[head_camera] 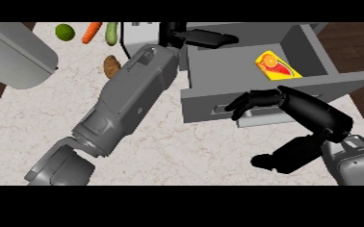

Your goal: Pick up the cup, place it into the drawer and close the drawer

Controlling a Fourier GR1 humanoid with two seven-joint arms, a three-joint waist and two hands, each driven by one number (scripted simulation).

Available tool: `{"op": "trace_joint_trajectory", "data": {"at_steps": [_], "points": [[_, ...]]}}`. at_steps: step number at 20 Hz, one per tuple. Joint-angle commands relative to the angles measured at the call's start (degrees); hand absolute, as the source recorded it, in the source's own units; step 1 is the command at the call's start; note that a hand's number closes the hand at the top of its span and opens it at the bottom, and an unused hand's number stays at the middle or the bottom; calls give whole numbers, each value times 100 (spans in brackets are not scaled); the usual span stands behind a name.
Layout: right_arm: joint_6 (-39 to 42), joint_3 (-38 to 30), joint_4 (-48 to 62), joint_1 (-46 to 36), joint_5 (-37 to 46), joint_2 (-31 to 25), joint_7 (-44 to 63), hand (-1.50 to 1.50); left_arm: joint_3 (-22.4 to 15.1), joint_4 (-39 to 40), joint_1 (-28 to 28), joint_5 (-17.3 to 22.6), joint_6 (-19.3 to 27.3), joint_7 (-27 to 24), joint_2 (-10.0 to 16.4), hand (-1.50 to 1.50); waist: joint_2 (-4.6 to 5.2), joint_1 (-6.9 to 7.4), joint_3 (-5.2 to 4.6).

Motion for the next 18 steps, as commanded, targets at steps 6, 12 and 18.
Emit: {"op": "trace_joint_trajectory", "data": {"at_steps": [6, 12, 18], "points": [[-1184, 926, 1259, 466, 2554, 288, -825, -150, 211, -71, 441, 237, -535, -427, 208, -150, -42, 594, 2], [-1607, 1114, 3640, -285, 3275, 443, -1812, -150, 219, -600, 834, 316, -481, -476, 73, -150, -50, 942, 10], [-2184, 665, 5603, -1392, 3443, 831, -2329, 150, 133, -1158, 1681, 263, -788, -530, 445, -150, -52, 1121, 12]]}}
